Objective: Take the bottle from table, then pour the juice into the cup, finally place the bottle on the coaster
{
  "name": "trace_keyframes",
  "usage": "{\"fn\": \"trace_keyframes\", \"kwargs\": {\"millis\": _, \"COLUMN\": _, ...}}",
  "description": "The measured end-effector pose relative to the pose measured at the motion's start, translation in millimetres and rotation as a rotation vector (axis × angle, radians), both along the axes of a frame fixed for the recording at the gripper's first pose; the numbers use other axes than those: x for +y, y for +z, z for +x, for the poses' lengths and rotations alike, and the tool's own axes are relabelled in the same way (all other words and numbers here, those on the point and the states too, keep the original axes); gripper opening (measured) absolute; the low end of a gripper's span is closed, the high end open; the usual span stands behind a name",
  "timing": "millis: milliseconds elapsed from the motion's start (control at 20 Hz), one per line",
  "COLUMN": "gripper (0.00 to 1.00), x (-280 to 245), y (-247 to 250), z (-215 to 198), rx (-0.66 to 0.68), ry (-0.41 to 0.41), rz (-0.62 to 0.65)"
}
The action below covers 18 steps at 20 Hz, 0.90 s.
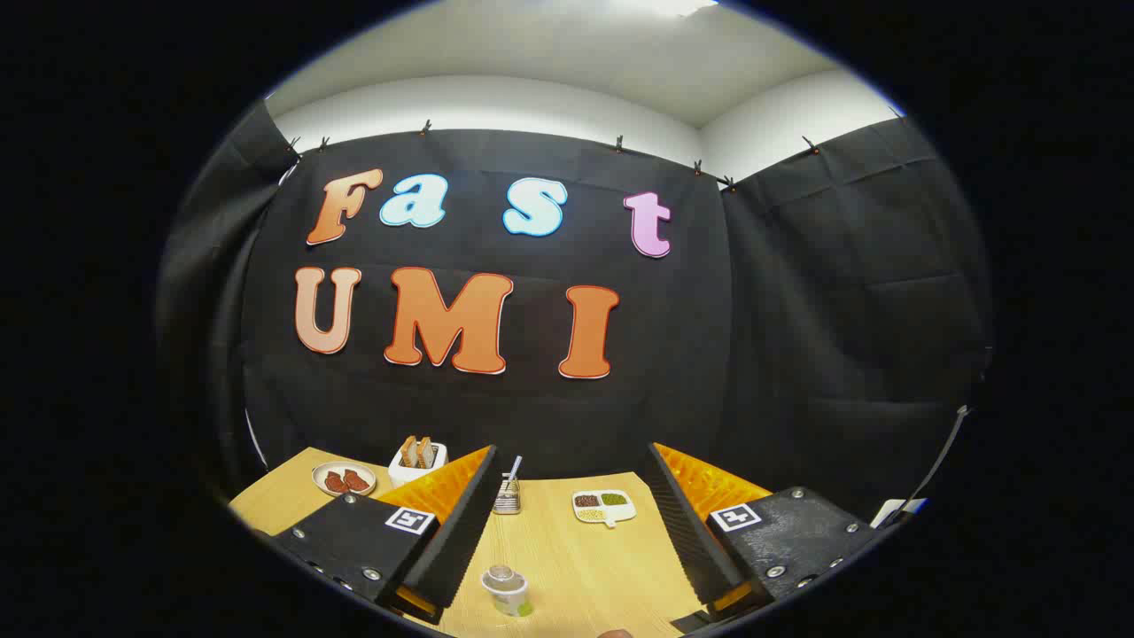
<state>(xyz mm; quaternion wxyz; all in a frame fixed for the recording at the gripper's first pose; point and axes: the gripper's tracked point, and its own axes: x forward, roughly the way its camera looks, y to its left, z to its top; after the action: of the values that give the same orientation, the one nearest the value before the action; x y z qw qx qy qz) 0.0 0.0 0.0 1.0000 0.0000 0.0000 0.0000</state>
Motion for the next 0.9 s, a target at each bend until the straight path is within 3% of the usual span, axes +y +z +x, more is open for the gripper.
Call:
{"fn": "trace_keyframes", "kwargs": {"millis": 350, "gripper": 0.97, "x": 10.3, "y": -9.6, "z": 2.6, "rx": 0.017, "ry": 0.019, "rz": -0.004}}
{"fn": "trace_keyframes", "kwargs": {"millis": 900, "gripper": 0.97, "x": -5.4, "y": -28.0, "z": 5.4, "rx": 0.048, "ry": -0.027, "rz": -0.013}}
